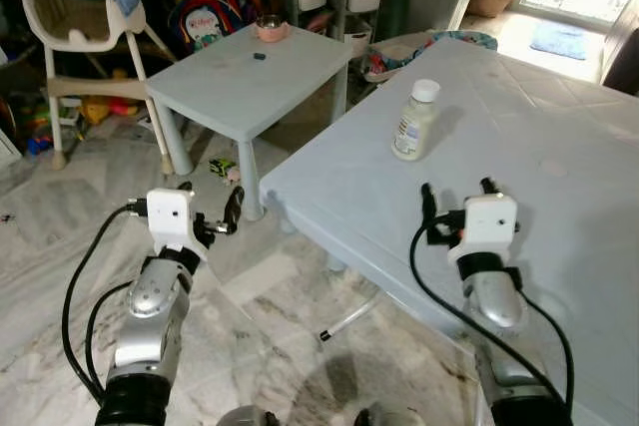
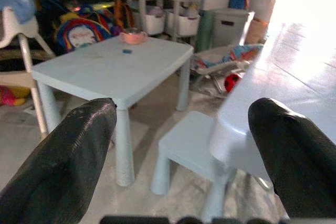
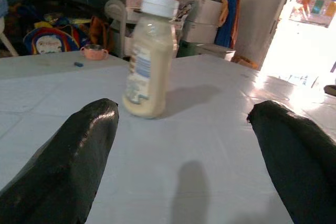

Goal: Restocking fridge

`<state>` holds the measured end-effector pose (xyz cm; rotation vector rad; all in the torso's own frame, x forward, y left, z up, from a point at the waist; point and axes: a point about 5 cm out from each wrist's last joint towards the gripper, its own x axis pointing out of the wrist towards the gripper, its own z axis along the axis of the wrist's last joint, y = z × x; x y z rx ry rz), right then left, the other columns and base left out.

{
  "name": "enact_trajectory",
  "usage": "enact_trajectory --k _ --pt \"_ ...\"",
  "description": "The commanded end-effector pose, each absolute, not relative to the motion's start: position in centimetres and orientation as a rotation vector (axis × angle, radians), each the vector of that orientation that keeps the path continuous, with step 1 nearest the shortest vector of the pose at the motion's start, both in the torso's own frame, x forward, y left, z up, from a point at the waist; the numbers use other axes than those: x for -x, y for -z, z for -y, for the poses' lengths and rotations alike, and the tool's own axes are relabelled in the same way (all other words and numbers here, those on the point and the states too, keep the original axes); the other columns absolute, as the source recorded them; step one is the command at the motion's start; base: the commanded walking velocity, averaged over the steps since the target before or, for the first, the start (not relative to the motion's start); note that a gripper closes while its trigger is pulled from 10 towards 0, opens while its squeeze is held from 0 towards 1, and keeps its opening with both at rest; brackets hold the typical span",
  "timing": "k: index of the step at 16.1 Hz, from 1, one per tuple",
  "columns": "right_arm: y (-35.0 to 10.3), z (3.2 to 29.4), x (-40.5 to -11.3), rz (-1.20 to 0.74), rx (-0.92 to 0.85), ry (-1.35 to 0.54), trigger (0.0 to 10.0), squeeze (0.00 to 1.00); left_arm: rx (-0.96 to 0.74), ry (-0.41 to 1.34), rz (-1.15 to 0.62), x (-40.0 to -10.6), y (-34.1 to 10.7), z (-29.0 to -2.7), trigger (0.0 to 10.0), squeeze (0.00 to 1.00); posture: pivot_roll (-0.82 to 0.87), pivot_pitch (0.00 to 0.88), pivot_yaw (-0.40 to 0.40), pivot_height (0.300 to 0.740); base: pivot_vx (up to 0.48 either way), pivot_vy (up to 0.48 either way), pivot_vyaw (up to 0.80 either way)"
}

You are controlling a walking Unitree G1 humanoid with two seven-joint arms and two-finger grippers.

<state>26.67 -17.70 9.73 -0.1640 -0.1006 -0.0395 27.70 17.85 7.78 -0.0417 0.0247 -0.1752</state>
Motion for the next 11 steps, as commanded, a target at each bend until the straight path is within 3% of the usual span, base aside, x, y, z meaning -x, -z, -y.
enact_trajectory --k 1,3,8,11 --pt "-9.76 18.28 -26.68 0.099 0.163 0.065 10.0 0.00 0.037 0.195 0.000 -27.90 -8.45 -17.59 10.0 0.00 -0.05 0.021 0.008 0.740 0.000 0.000 -0.73" --pt "-9.76 18.12 -26.64 0.102 0.161 0.066 10.0 0.00 0.037 0.203 0.006 -27.87 -8.56 -17.57 10.0 0.00 -0.04 0.023 0.011 0.740 0.171 0.000 -0.61" --pt "-9.73 18.02 -26.58 0.106 0.165 0.067 10.0 0.00 0.042 0.209 0.004 -27.88 -8.61 -17.58 10.0 0.00 -0.04 0.023 0.012 0.740 0.364 0.000 0.00" --pt "-9.52 17.89 -26.43 0.100 0.164 0.064 10.0 0.00 0.042 0.210 -0.001 -27.79 -8.52 -17.52 10.0 0.00 -0.04 0.025 0.011 0.740 0.000 0.000 0.00"
